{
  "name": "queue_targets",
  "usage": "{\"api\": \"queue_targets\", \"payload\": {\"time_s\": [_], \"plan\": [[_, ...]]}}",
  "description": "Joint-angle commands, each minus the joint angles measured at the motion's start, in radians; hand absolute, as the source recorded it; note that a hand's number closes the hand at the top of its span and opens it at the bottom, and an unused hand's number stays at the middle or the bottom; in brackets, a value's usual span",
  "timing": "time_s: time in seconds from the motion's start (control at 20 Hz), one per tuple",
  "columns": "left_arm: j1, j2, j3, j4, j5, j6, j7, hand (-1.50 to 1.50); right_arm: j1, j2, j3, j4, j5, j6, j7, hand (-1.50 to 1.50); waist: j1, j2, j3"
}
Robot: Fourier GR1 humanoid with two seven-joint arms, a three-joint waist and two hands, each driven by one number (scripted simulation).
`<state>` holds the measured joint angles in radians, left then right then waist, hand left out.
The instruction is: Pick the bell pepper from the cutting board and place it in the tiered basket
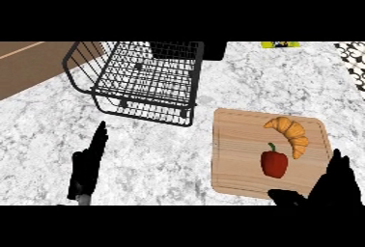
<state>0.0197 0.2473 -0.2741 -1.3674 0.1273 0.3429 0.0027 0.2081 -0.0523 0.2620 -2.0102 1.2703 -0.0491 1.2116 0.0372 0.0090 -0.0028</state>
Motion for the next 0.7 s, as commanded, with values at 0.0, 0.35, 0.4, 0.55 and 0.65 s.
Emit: {"api": "queue_targets", "payload": {"time_s": [0.0,0.35,0.4,0.55,0.65], "plan": [[0.029,-0.033,-0.024,0.021,-0.024,0.021,-0.023,0.00,-0.139,0.050,0.026,0.042,0.019,0.191,0.260,-1.50,-0.012,-0.004,0.000],[0.051,-0.040,-0.018,-0.018,-0.027,0.031,-0.018,0.00,-0.292,0.052,-0.033,0.223,-0.053,0.165,0.275,-1.50,-0.015,-0.007,0.002],[-0.005,0.008,0.034,0.014,0.001,-0.008,0.015,0.00,-0.318,0.052,-0.054,0.260,-0.079,0.182,0.263,-1.50,-0.020,-0.004,0.002],[0.015,-0.018,0.004,0.004,-0.017,0.006,0.006,0.00,-0.297,0.052,-0.071,0.301,-0.120,0.206,0.276,-1.50,-0.020,-0.005,0.002],[0.036,-0.003,0.027,-0.004,0.005,-0.012,-0.008,0.00,-0.330,0.052,-0.110,0.316,-0.147,0.239,0.276,-1.50,-0.017,-0.006,0.002]]}}
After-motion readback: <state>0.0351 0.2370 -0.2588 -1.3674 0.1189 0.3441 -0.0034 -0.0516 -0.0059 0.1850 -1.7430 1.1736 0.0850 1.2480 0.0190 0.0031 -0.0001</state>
